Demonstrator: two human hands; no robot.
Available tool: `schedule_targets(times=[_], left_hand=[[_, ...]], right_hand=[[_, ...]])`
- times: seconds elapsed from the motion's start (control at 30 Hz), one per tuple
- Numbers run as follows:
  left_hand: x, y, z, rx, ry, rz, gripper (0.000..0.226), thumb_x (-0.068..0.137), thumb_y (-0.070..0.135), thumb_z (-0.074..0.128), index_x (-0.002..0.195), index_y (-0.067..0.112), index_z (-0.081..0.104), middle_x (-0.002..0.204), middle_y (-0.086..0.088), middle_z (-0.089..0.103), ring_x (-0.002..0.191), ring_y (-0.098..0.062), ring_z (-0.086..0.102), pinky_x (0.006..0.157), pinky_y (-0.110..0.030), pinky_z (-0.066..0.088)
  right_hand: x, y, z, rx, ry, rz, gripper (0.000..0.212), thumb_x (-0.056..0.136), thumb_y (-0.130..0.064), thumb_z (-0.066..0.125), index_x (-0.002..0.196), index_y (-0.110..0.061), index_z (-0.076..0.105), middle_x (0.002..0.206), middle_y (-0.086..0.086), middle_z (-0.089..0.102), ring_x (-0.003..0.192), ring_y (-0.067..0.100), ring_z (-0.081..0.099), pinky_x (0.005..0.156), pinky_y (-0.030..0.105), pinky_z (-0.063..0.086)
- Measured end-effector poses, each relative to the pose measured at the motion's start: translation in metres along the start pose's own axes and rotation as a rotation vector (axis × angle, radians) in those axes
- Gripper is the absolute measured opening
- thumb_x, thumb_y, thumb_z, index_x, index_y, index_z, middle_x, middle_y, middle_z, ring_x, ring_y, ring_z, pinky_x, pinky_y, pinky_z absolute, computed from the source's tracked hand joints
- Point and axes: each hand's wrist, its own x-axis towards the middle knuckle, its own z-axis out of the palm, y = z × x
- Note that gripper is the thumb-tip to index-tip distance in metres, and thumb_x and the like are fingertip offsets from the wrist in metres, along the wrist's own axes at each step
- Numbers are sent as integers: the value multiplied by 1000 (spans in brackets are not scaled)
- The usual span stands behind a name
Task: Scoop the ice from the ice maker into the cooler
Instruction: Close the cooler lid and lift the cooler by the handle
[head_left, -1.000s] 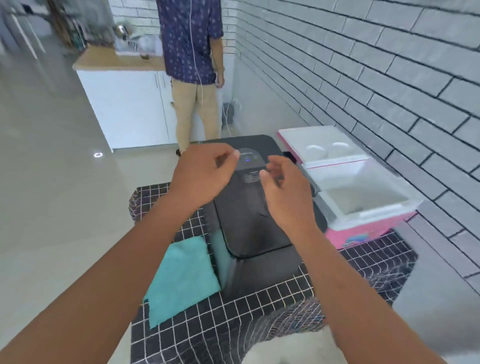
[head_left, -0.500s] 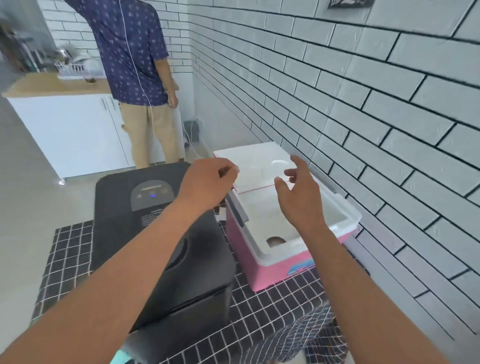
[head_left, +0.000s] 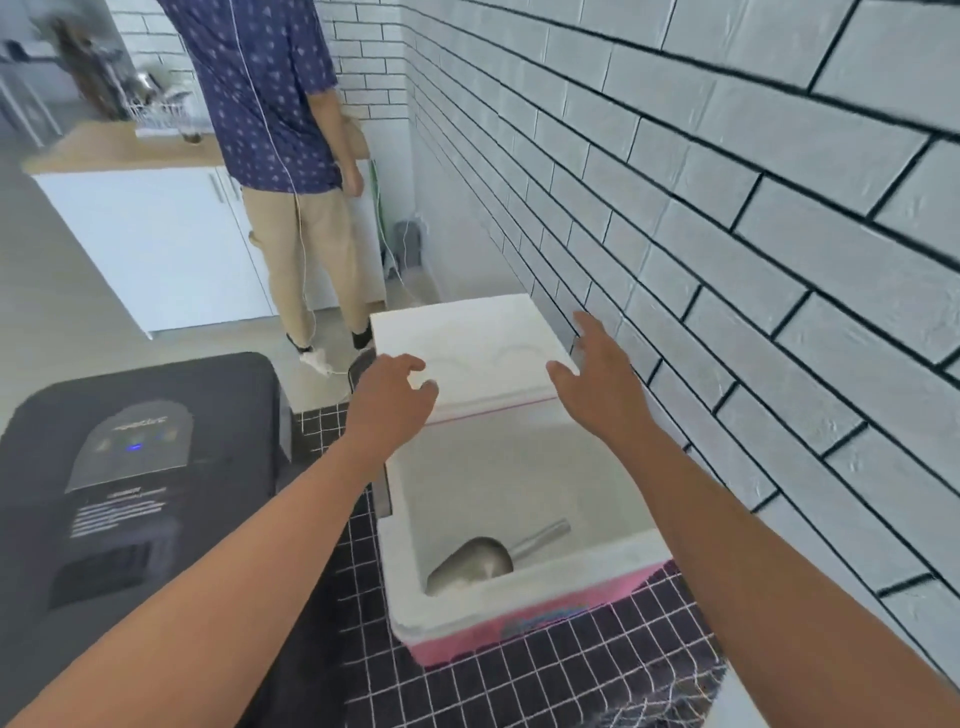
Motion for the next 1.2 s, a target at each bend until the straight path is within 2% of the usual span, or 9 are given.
schedule_targets(times=[0.2,0.37,0.53,0.67,0.8,0.9,1.0,1.13,1.2], left_hand=[[25,-9,21,134,47,-255,60,90,37,59,143,15,42,142,-14,35,131,-36,34,103,-43,37],[46,-9,31,-169,12,-405,83,87,44,66,152,14,25,146,-14,41,130,-35,44,105,-44,41],[57,-5,34,-335,50,-439,107,72,60,76,154,20,21,149,-3,44,135,-28,44,110,-45,38],[52,1,28,-515,132,-416,121,53,72,81,151,29,25,146,5,48,133,-22,46,109,-44,41],[45,12,18,-496,253,-283,122,52,70,83,151,37,22,144,2,43,135,-20,42,110,-43,39],[47,30,1,-426,316,-148,127,52,69,84,152,44,10,151,-2,29,142,-22,27,114,-44,30],[51,51,-19,-353,390,-9,133,51,64,87,153,42,5,146,-6,31,138,-22,31,108,-34,30],[48,70,-38,-140,470,124,127,56,51,91,156,34,14,142,-12,33,132,-27,36,104,-28,29],[40,71,-41,-16,483,185,121,57,47,91,155,33,21,145,-11,30,132,-29,34,106,-32,30]], right_hand=[[61,47,28,-169,-219,96,78,85,-41,61,148,-17,23,146,14,35,135,34,28,108,44,26],[90,73,49,-206,-390,191,89,81,-56,61,149,-18,19,144,16,38,133,33,34,107,43,33],[95,75,60,-181,-515,216,104,73,-75,56,151,-29,5,153,9,28,138,28,32,107,43,30],[92,67,58,-117,-457,225,115,61,-82,59,150,-36,2,153,11,22,139,30,28,106,47,28],[81,60,44,-57,-376,155,118,59,-80,63,147,-43,-6,150,14,19,136,32,32,104,44,32],[76,41,31,-141,-171,-51,116,64,-77,63,149,-39,-7,158,15,0,145,31,10,115,48,19],[85,8,17,-250,67,-285,112,68,-74,60,150,-33,-4,159,12,-11,146,31,-3,116,52,7],[98,-31,-1,-369,63,-408,107,70,-73,57,151,-32,-1,160,6,-9,146,28,-6,114,55,1],[98,-37,-7,-443,14,-420,105,72,-71,57,151,-31,0,160,3,-8,146,27,-8,115,57,1]])
